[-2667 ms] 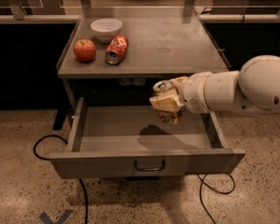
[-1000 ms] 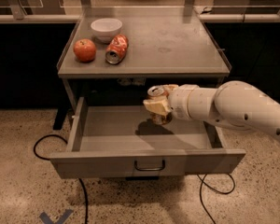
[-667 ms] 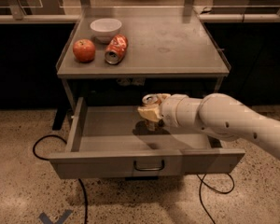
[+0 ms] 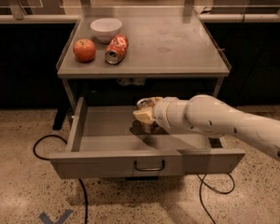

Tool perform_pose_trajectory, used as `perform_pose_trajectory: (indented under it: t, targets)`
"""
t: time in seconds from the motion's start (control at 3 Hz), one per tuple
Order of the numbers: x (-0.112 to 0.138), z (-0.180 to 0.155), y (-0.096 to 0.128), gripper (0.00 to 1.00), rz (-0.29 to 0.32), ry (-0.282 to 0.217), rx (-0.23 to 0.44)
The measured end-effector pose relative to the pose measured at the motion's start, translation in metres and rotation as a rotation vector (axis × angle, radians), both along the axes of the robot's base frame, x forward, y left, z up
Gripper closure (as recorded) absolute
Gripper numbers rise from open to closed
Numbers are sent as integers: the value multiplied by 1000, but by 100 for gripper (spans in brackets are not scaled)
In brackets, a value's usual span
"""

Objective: Place orange can into top drawer

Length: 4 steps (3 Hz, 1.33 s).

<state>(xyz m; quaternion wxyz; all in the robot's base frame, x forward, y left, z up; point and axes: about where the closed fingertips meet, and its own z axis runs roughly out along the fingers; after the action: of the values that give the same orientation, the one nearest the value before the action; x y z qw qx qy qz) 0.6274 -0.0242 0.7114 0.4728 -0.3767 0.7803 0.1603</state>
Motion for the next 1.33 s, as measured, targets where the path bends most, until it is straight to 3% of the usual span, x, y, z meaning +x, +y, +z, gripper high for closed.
perform_pose_trajectory:
  t: [0.33,0.67,1.0,1.33]
  targets:
    - [3,-2,1,100,13,7,-31]
    - [14,-22,-2,100,42,58,-73]
    - [14,-22,-2,100,42,58,-73]
    - [14,-22,-2,89,42,58,-73]
